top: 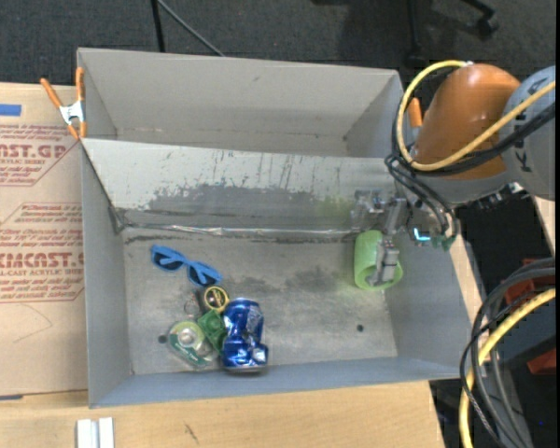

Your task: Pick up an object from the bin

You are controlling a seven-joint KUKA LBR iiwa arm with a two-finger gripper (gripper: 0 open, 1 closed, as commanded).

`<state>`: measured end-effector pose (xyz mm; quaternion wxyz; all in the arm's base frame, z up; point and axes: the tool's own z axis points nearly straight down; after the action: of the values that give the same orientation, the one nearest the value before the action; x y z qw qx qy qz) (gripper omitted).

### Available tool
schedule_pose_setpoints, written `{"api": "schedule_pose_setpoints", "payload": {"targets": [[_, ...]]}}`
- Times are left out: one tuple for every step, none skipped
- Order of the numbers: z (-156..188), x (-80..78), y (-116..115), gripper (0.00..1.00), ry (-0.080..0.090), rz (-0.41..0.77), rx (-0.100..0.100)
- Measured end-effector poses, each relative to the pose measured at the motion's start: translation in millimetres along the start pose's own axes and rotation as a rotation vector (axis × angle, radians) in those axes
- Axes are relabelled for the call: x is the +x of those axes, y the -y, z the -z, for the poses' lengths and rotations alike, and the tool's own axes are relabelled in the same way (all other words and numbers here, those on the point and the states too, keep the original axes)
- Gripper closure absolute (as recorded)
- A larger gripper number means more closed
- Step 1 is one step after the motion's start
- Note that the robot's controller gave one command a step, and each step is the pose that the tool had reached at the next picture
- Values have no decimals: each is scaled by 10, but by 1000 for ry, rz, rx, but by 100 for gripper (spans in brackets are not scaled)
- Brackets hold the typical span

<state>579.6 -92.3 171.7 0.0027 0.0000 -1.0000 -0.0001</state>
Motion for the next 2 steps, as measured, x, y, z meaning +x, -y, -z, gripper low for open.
{"api": "schedule_pose_setpoints", "payload": {"targets": [[-1049, 18, 11, 0, 2, 288, -1], [-794, 117, 525, 0, 9, 308, 2]]}}
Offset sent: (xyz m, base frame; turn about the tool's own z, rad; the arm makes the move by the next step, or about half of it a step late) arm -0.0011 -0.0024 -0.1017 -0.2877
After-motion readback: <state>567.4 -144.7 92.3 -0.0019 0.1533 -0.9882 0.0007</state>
